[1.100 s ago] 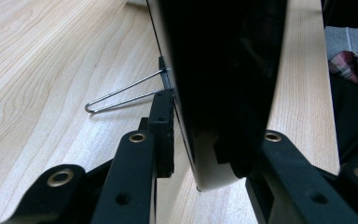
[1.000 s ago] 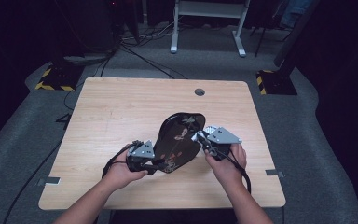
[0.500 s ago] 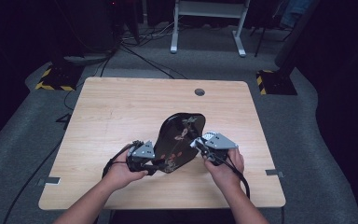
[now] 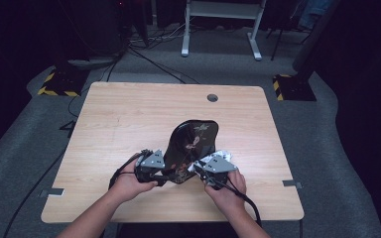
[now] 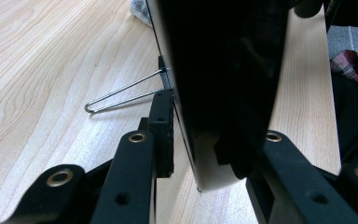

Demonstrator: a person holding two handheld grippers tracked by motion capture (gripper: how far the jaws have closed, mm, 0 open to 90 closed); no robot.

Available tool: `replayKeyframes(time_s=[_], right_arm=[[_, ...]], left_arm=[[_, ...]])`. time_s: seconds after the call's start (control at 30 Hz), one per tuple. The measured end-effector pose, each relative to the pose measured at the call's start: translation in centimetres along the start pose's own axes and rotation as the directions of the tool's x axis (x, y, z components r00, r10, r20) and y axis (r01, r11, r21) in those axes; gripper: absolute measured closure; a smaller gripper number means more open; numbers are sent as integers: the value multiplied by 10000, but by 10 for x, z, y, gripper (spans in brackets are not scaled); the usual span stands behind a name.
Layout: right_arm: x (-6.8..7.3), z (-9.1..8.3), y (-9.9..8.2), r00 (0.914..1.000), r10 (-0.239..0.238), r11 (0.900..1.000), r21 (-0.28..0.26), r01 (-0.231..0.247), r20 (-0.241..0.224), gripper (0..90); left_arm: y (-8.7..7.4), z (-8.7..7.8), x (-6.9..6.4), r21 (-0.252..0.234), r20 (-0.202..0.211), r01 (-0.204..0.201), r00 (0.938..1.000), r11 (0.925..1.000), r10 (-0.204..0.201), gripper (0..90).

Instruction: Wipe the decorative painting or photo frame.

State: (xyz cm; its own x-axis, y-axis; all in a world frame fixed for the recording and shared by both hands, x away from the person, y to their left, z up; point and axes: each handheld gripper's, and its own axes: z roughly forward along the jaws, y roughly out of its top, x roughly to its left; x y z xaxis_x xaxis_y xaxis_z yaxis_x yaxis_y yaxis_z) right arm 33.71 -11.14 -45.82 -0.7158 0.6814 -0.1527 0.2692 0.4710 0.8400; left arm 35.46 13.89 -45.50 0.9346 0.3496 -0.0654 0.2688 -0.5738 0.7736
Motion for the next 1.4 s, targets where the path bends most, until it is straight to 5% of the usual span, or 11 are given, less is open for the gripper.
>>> replayKeyframes(time_s=[0.2, 0.47, 0.77, 1.03, 1.4], right_arm=[[3, -9, 19, 9997, -206, 9962, -844, 213, 93, 788], [12, 8, -15, 9998, -72, 10000, 24, 72, -206, 789], [-2, -6, 10, 10000, 9, 9983, -585, -4, 93, 789], [4, 8, -20, 9999, 106, 9999, 16, -106, 45, 789], [-13, -9, 13, 9993, 29, 9985, -555, -7, 382, 789]], left_arm=[[0, 0, 0, 5, 20, 6, 10000, 10000, -6, 709], [0, 0, 0, -1, 28, 33, 10000, 10000, -33, 708], [0, 0, 1, -20, 31, 52, 10000, 10000, -52, 708], [0, 0, 0, 0, 8, 35, 10000, 10000, -35, 707], [0, 0, 0, -4, 25, 46, 10000, 10000, -46, 706]])
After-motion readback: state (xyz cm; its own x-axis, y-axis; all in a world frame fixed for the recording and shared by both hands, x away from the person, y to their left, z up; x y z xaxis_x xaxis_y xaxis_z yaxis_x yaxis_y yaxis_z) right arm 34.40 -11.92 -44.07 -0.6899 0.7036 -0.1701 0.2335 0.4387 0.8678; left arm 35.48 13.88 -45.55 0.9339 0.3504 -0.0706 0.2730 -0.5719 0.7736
